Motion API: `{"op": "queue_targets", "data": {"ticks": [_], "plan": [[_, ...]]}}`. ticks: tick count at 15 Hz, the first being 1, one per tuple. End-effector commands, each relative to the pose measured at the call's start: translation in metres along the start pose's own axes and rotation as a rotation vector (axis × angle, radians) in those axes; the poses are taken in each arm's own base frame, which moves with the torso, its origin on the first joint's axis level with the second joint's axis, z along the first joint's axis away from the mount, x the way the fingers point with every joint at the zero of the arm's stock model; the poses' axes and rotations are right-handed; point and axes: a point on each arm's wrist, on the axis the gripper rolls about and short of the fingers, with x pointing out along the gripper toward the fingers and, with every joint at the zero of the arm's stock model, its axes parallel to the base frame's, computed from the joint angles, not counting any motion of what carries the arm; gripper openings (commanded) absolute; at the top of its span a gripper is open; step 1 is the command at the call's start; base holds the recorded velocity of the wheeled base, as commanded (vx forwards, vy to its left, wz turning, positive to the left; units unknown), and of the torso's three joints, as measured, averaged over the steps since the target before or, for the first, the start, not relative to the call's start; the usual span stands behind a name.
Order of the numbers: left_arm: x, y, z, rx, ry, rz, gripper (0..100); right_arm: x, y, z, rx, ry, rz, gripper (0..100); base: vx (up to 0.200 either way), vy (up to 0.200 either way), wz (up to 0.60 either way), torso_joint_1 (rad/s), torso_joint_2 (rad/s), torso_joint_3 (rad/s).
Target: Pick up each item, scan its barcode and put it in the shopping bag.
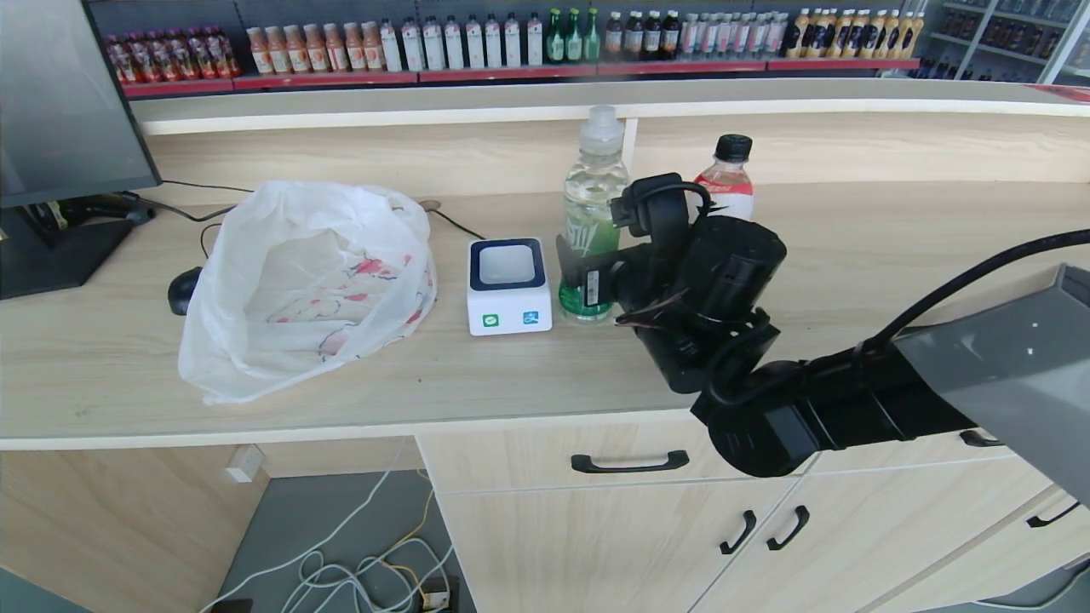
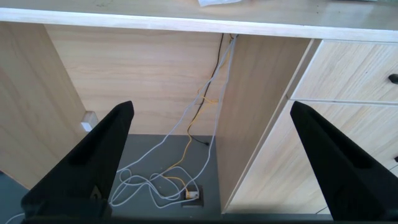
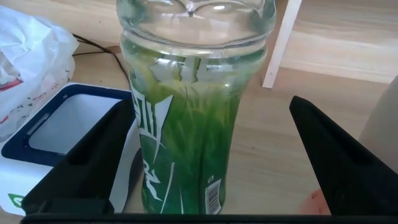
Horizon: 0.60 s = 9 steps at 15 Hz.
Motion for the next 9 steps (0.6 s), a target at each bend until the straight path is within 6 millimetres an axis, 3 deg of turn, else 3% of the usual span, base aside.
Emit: {"op": "queue_targets", "data": {"ticks": [1, 4, 9], "plan": [[0.0, 0.0, 0.0, 0.0, 0.0, 0.0, 100, 0.006, 0.002, 0.001, -0.001, 0.002, 0.014, 100, 0.0, 0.0, 0.0, 0.0, 0.0, 0.0], [0.0, 0.0, 0.0, 0.0, 0.0, 0.0, 100, 0.021, 0.004, 0.003, 0.006, -0.018, 0.005, 100, 0.0, 0.0, 0.0, 0.0, 0.0, 0.0], [0.0, 0.0, 0.0, 0.0, 0.0, 0.0, 100, 0.024, 0.007, -0.003, 0.003, -0.008, 0.007, 100, 0.0, 0.0, 0.0, 0.0, 0.0, 0.0]]}}
